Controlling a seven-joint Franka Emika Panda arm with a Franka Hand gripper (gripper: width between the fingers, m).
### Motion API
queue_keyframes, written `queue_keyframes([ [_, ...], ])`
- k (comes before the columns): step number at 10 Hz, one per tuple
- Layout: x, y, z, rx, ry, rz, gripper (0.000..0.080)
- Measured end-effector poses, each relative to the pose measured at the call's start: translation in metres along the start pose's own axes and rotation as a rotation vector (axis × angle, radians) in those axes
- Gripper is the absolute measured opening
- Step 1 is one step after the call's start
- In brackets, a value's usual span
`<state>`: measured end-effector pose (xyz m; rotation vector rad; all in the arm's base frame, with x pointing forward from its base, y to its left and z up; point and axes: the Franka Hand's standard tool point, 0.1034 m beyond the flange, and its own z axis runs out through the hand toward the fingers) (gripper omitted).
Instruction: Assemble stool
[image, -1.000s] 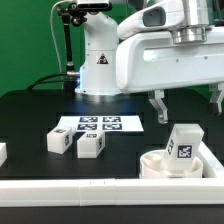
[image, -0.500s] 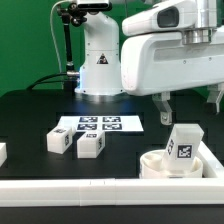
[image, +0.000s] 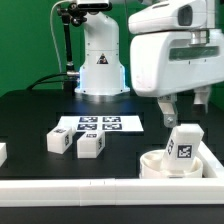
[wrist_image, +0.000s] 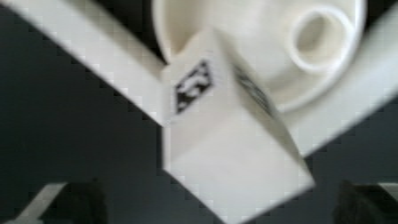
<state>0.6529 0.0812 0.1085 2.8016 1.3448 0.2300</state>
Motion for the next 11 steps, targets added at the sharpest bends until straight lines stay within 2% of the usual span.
queue_keyframes([
  [2, 0.001, 0.0, 0.001, -0.015, -0.013, -0.203, 0.0648],
  [5, 0.0, -0.003, 0.004, -0.008, -0.034, -0.486, 0.0648],
  [7, -0.002, -0.008, 0.013, 0.001, -0.052, -0.612, 0.0648],
  [11, -0.007, -0.009, 0.021, 0.012, -0.059, -0.599, 0.0648],
])
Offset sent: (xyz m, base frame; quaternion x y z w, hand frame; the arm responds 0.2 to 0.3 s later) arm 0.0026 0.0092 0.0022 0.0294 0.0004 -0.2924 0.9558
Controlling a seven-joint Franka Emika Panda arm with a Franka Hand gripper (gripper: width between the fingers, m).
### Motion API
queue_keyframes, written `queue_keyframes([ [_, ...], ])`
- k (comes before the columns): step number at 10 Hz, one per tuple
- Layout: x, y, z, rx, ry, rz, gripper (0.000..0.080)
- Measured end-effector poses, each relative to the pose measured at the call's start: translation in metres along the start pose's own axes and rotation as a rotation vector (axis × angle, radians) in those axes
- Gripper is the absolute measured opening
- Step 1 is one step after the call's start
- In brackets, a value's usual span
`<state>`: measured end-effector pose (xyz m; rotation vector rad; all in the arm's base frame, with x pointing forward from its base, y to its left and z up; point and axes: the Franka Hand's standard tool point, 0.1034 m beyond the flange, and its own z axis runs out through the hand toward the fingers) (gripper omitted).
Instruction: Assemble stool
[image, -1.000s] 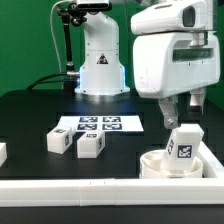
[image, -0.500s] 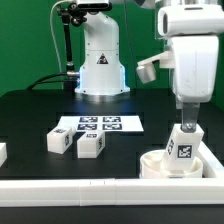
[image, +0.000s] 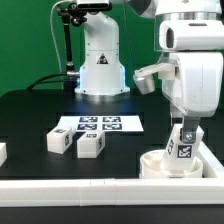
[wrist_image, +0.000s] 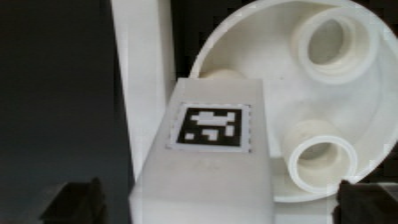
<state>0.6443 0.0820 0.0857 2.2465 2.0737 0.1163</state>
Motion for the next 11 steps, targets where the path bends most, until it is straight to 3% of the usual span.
queue_keyframes([
  [1, 0.0, -0.0004, 0.0008, 0.001, 0.0, 0.005, 0.0532],
  [2, -0.0004, -0.0003, 0.0008, 0.001, 0.0, 0.005, 0.0348],
  [7, -0.0008, -0.0003, 0.0008, 0.002, 0.0, 0.038, 0.0338],
  [10, -0.0028, -0.0031, 0.0011, 0.03, -0.001, 0.363, 0.0338],
  [11, -0.0046, -0.0019, 0.0012, 0.028, 0.009, 0.449, 0.0338],
])
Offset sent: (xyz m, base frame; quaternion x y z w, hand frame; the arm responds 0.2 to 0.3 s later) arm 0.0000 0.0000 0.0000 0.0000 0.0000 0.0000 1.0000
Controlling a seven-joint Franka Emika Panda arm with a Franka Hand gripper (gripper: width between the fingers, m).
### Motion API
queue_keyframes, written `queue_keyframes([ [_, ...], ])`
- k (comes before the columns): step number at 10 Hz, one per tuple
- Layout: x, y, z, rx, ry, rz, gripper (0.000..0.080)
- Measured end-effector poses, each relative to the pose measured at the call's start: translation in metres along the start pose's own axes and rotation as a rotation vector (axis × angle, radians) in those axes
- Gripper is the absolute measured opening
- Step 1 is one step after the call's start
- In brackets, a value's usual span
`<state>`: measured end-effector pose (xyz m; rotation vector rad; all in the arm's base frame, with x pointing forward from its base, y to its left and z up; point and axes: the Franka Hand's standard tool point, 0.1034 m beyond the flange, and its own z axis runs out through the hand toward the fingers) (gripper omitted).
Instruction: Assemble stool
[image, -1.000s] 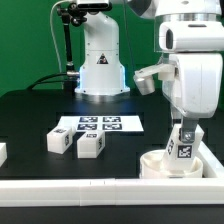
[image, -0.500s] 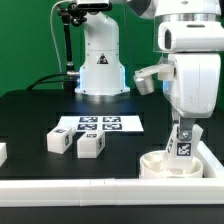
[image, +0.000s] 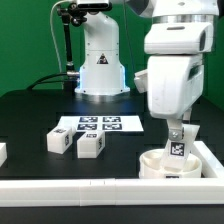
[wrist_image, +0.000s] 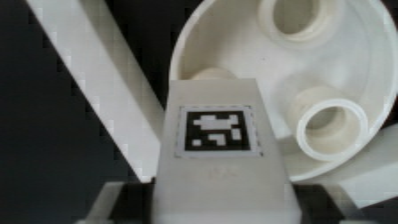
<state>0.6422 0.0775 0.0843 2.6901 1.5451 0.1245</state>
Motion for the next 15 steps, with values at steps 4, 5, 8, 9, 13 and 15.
queue_keyframes([
  [4, 0.001, 0.002, 0.0, -0.012, 0.013, 0.239, 0.034],
  [5, 0.002, 0.001, 0.0, -0.01, 0.015, 0.33, 0.034],
  [8, 0.001, 0.002, 0.001, -0.002, 0.041, 0.606, 0.034],
  [9, 0.002, 0.001, 0.001, -0.003, 0.068, 0.749, 0.034],
  [13, 0.009, -0.002, 0.002, 0.018, 0.122, 1.134, 0.034],
  [15, 0.014, -0.006, 0.003, 0.047, 0.126, 1.322, 0.034],
])
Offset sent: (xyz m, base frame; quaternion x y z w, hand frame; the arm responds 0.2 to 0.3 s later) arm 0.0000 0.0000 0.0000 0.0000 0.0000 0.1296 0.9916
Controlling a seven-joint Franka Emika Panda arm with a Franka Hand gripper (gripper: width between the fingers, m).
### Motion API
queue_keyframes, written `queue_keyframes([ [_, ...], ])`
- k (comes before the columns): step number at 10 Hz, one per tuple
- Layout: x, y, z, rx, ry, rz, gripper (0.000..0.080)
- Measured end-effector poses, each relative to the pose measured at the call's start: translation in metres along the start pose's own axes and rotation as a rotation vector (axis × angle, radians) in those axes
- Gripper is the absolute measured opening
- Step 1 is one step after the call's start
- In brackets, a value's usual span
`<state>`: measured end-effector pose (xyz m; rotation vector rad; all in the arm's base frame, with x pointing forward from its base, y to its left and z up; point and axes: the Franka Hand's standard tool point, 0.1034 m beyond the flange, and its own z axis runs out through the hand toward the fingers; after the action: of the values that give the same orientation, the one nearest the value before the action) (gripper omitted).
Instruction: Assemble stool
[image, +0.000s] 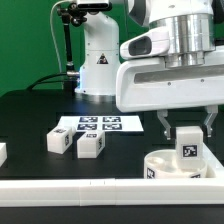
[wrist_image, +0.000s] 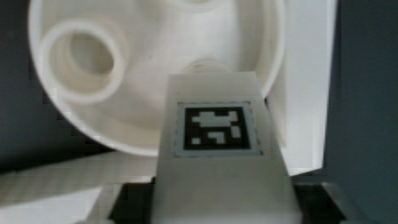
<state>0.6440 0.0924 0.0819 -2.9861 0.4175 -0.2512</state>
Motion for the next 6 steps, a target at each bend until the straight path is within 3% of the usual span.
queue_keyframes([
  [6, -0.0036, -0.0032, 0.0009, 0.017, -0.015, 0.501, 0.034],
])
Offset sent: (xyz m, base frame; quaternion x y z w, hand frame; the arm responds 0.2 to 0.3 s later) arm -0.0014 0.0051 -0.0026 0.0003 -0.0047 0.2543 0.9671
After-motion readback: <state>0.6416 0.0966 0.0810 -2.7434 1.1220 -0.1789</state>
